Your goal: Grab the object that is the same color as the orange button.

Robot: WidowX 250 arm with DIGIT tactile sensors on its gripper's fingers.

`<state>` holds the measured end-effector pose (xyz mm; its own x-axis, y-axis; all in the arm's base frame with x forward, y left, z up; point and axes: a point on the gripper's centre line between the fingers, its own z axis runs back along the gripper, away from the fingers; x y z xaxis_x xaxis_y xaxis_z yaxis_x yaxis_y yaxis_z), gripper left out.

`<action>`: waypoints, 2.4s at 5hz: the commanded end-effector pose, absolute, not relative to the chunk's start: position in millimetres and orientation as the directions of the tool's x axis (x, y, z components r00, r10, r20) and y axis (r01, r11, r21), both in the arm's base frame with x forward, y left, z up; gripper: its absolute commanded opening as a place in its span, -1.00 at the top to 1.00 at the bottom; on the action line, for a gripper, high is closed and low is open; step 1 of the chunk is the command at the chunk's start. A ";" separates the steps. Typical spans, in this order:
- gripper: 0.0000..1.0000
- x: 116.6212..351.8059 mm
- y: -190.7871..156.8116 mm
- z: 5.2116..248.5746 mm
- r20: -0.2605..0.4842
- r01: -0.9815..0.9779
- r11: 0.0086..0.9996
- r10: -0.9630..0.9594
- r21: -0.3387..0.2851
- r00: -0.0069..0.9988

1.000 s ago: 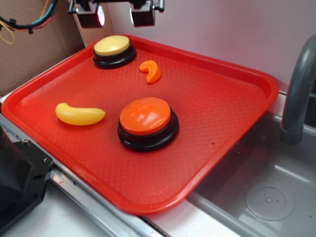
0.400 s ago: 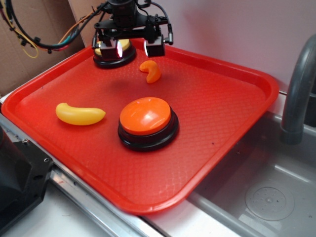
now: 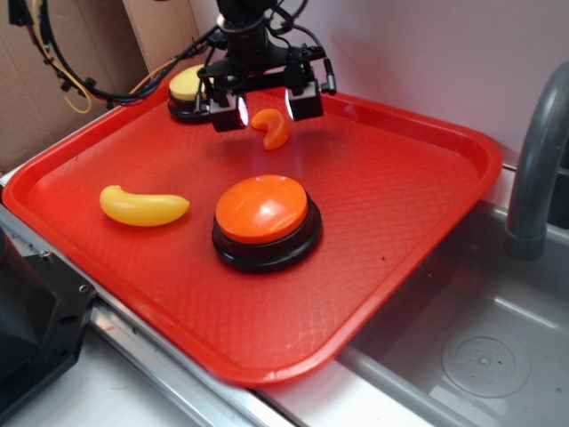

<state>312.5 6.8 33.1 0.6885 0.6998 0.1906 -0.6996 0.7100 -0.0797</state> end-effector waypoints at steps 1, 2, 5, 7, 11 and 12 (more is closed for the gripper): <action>-1.00 320.9 21.2 30.9 0.188 -0.723 0.687 0.722 -0.077 0.666; -0.74 321.2 28.3 30.8 0.199 -0.741 0.669 0.735 -0.057 0.648; 1.00 324.4 24.7 23.4 0.273 -0.629 0.766 0.638 -0.131 0.720; 1.00 329.4 17.2 25.4 0.224 -0.559 0.823 0.566 -0.100 0.793; 1.00 272.6 -8.5 203.2 0.133 -0.194 0.981 0.190 0.020 0.973; 1.00 265.3 -10.2 229.6 0.170 -0.146 0.987 0.133 0.068 0.976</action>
